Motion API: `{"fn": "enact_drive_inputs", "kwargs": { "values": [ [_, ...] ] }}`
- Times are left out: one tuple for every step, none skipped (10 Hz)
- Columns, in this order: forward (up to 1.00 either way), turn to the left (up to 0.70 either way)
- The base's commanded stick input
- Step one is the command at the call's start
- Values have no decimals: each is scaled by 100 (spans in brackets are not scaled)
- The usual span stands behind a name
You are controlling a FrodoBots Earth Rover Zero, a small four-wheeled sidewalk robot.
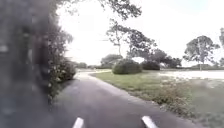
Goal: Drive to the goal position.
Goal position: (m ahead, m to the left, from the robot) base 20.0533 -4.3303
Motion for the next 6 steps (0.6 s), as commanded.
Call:
{"fn": "enact_drive_inputs", "kwargs": {
  "values": [
    [69, 34],
    [69, 34],
    [69, 34],
    [69, 21],
    [69, 9],
    [69, 3]
  ]
}}
